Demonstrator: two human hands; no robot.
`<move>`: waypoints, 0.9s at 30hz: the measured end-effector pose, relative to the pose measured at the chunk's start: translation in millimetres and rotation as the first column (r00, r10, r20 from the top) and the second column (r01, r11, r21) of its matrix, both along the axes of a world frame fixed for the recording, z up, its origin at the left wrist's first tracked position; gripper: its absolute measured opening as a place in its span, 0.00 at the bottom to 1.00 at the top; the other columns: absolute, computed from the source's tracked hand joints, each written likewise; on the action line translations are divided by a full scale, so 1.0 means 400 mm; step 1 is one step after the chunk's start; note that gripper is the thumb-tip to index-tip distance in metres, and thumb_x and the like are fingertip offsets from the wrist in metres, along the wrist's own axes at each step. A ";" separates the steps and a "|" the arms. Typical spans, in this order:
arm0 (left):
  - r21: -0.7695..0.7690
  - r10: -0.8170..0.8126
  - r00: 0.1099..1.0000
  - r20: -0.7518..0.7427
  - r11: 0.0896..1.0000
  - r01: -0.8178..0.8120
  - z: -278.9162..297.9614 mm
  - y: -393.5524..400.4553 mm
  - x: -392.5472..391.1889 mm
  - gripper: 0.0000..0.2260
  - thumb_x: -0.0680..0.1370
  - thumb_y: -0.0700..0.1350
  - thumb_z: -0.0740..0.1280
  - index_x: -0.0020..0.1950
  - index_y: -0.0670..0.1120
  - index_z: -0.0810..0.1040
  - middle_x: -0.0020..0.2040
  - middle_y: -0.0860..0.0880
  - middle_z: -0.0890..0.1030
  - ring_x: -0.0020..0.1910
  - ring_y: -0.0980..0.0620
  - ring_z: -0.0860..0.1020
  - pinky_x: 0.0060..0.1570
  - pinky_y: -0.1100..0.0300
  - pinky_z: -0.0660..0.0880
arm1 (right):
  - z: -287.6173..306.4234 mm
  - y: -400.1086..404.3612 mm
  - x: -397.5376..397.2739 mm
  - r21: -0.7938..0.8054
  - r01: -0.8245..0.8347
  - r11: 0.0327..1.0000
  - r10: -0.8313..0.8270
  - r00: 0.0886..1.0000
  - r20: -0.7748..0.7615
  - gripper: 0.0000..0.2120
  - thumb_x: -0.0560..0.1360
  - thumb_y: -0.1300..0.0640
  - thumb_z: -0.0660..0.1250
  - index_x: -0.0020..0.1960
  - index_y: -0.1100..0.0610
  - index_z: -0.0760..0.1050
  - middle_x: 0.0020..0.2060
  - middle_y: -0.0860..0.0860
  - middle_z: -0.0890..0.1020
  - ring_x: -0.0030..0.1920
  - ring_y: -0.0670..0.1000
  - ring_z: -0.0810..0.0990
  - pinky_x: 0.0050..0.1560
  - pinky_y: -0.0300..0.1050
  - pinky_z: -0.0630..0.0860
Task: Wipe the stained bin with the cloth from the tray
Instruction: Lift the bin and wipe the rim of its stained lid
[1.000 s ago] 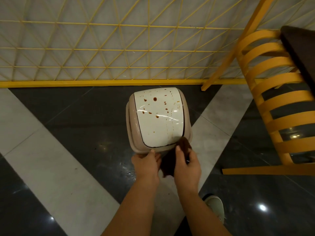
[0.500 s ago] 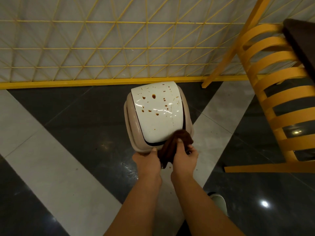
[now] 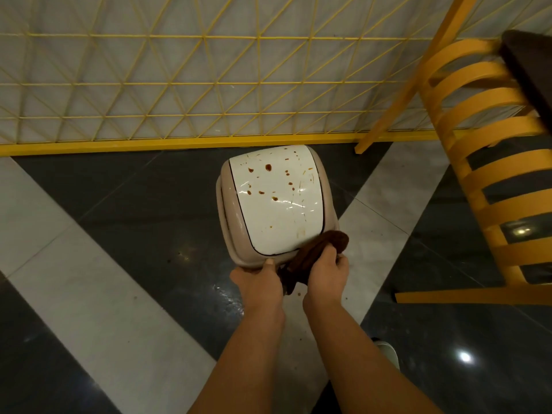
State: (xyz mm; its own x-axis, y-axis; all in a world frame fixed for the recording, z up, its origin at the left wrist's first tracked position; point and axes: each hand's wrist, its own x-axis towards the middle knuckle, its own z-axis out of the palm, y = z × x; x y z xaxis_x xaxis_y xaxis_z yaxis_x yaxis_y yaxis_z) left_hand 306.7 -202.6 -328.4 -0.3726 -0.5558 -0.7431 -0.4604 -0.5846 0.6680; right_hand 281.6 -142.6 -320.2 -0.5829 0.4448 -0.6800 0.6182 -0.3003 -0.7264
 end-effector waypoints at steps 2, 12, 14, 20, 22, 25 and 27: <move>-0.018 -0.003 1.000 0.016 1.000 0.003 -0.004 -0.001 0.001 0.24 0.77 0.37 0.67 0.71 0.41 0.63 0.65 0.43 0.73 0.63 0.44 0.74 0.66 0.45 0.72 | 0.001 -0.013 0.007 0.029 -0.010 1.000 0.010 1.000 0.009 0.10 0.80 0.52 0.58 0.57 0.57 0.70 0.50 0.54 0.78 0.50 0.53 0.78 0.49 0.48 0.77; 0.042 -0.058 0.998 -0.005 0.997 0.058 0.009 -0.009 0.005 0.20 0.77 0.35 0.67 0.66 0.43 0.65 0.59 0.42 0.76 0.58 0.43 0.78 0.60 0.44 0.76 | 0.014 -0.030 0.010 0.009 -0.092 0.996 0.091 0.995 0.041 0.08 0.79 0.53 0.59 0.56 0.55 0.67 0.45 0.51 0.75 0.46 0.50 0.75 0.43 0.46 0.75; 0.040 -0.070 0.998 0.003 0.997 0.070 0.015 -0.005 0.003 0.20 0.77 0.35 0.67 0.67 0.41 0.66 0.59 0.42 0.76 0.57 0.44 0.78 0.60 0.45 0.76 | 0.013 -0.030 0.010 0.001 -0.099 0.995 0.099 0.994 0.036 0.07 0.79 0.52 0.58 0.54 0.54 0.67 0.45 0.50 0.75 0.46 0.50 0.75 0.40 0.44 0.74; 0.077 -0.075 0.997 -0.014 0.994 0.075 0.018 -0.034 0.012 0.18 0.78 0.38 0.67 0.67 0.43 0.67 0.61 0.44 0.77 0.59 0.44 0.77 0.63 0.45 0.74 | -0.016 -0.014 0.036 0.025 -0.112 0.993 0.111 0.993 0.025 0.11 0.81 0.46 0.58 0.54 0.53 0.68 0.48 0.50 0.76 0.48 0.50 0.76 0.49 0.46 0.75; 0.142 -0.073 0.997 -0.019 0.987 0.075 0.021 -0.040 0.015 0.16 0.78 0.39 0.66 0.65 0.45 0.68 0.61 0.43 0.77 0.59 0.43 0.77 0.62 0.44 0.75 | -0.011 -0.030 0.047 -0.015 -0.145 0.989 0.146 0.989 0.020 0.11 0.79 0.49 0.63 0.57 0.52 0.66 0.51 0.51 0.76 0.52 0.51 0.77 0.55 0.49 0.77; 0.227 -0.063 0.997 -0.046 0.971 0.072 0.033 -0.045 0.017 0.13 0.79 0.39 0.64 0.63 0.45 0.73 0.57 0.41 0.80 0.56 0.42 0.80 0.59 0.45 0.77 | -0.001 -0.075 0.072 -0.116 -0.163 0.980 0.168 0.985 0.029 0.19 0.74 0.57 0.70 0.59 0.52 0.64 0.56 0.54 0.76 0.56 0.55 0.78 0.59 0.56 0.77; 0.226 -0.073 0.997 -0.014 0.971 0.074 0.045 -0.049 0.022 0.10 0.79 0.41 0.62 0.59 0.44 0.76 0.53 0.42 0.82 0.53 0.42 0.80 0.57 0.46 0.77 | -0.001 -0.096 0.083 -0.149 -0.162 0.976 0.169 0.985 0.040 0.24 0.71 0.59 0.72 0.62 0.53 0.64 0.56 0.55 0.77 0.56 0.56 0.79 0.59 0.57 0.77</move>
